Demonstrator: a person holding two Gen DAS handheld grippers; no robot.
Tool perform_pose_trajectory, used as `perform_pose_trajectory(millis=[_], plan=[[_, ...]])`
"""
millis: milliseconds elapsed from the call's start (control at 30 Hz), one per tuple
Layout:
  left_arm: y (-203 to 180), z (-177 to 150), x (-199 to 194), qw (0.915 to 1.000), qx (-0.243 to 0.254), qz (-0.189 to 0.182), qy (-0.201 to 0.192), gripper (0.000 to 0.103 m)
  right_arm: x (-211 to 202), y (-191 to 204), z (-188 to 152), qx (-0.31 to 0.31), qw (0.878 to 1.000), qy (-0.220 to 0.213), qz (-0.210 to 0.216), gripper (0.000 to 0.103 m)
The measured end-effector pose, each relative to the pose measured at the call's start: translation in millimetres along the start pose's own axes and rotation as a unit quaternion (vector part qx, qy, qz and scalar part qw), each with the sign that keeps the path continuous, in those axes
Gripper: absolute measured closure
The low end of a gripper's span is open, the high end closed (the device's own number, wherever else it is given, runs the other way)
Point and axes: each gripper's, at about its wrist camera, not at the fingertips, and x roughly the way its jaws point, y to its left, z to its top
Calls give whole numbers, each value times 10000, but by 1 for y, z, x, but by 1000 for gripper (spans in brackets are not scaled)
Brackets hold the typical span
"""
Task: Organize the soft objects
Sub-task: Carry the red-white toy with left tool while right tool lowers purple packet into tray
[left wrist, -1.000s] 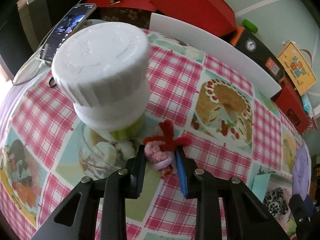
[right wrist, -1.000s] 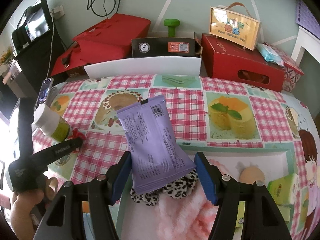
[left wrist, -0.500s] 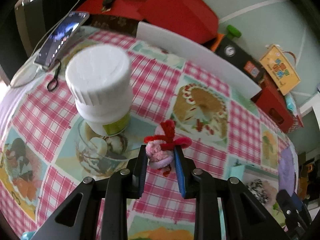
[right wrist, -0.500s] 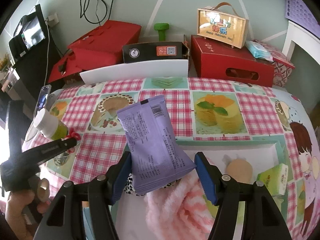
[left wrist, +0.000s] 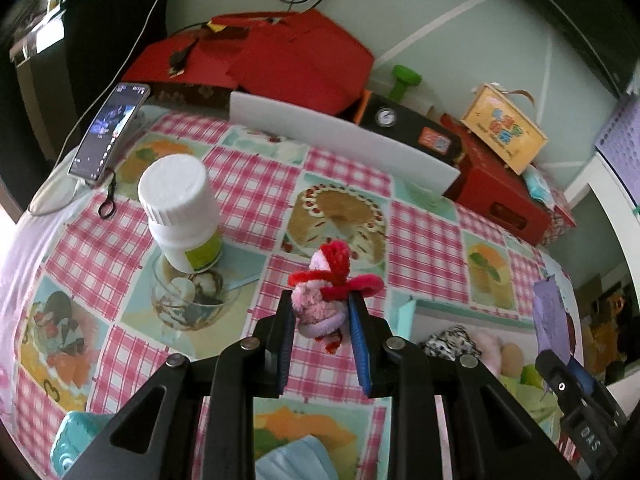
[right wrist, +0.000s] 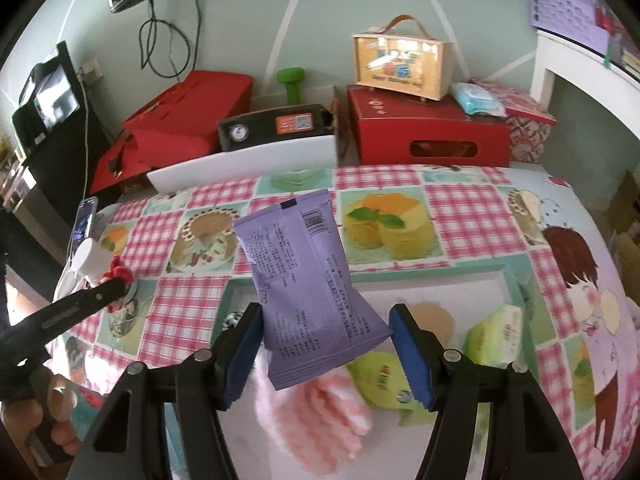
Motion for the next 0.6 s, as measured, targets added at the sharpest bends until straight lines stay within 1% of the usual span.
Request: perform_pose_trajectory(millis=[100, 300, 467, 600], plan=[[-9, -4, -10, 9999, 145, 6, -78, 76, -6, -12, -3, 107, 9999, -25, -82, 36], [-39, -18, -20, 9978, 622, -193, -88, 76, -16, -39, -13, 328, 9990, -14, -296, 36], [-63, -31, -13, 9952, 913, -328, 110, 76, -25, -60, -22, 498, 9976, -29, -475, 36], [-88, -43, -7, 9909, 1239, -460, 247, 76, -30, -78, -27, 665, 9960, -29, -602, 36]])
